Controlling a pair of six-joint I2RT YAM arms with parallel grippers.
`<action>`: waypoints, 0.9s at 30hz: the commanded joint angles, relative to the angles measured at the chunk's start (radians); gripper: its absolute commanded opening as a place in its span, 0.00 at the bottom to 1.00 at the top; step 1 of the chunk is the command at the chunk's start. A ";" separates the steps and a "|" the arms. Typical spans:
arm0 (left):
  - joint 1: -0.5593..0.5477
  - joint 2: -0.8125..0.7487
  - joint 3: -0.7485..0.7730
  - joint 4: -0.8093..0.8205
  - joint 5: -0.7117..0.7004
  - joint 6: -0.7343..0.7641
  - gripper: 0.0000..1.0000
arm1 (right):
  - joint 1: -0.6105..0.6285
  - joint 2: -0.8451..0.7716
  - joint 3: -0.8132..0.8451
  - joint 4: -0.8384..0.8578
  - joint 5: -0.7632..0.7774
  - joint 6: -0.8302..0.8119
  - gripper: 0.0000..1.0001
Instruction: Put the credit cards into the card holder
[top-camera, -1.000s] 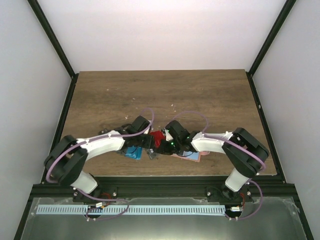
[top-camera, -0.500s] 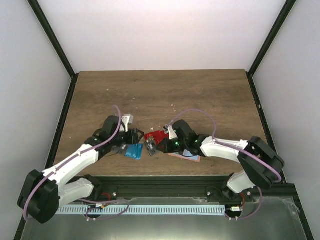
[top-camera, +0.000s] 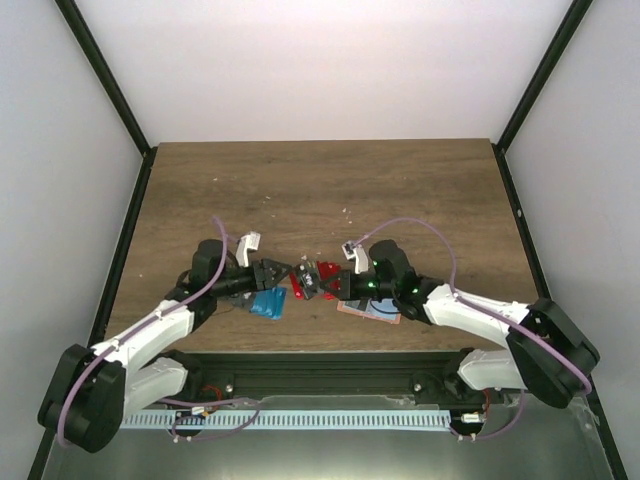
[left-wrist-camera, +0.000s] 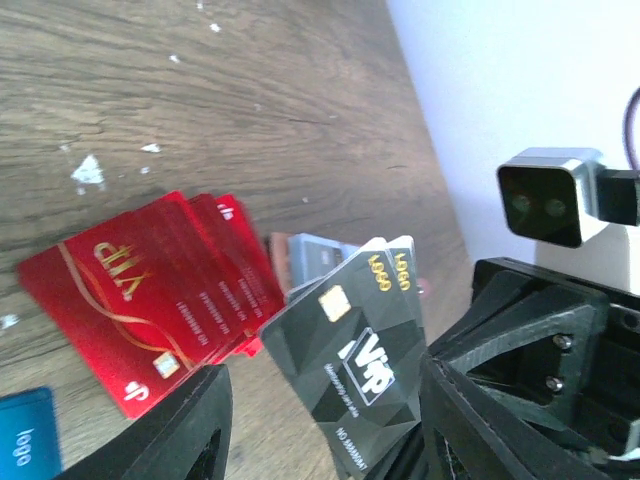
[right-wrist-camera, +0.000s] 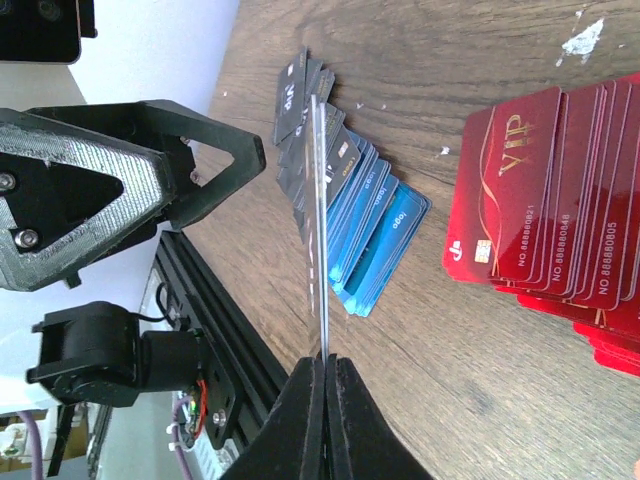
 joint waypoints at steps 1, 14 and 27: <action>0.007 0.022 -0.015 0.146 0.095 -0.057 0.54 | -0.016 -0.031 -0.021 0.081 -0.048 0.026 0.01; 0.013 0.079 -0.036 0.273 0.130 -0.110 0.51 | -0.025 -0.046 -0.051 0.184 -0.129 0.064 0.01; 0.012 0.061 -0.035 0.260 0.134 -0.109 0.27 | -0.024 -0.033 -0.046 0.197 -0.129 0.071 0.01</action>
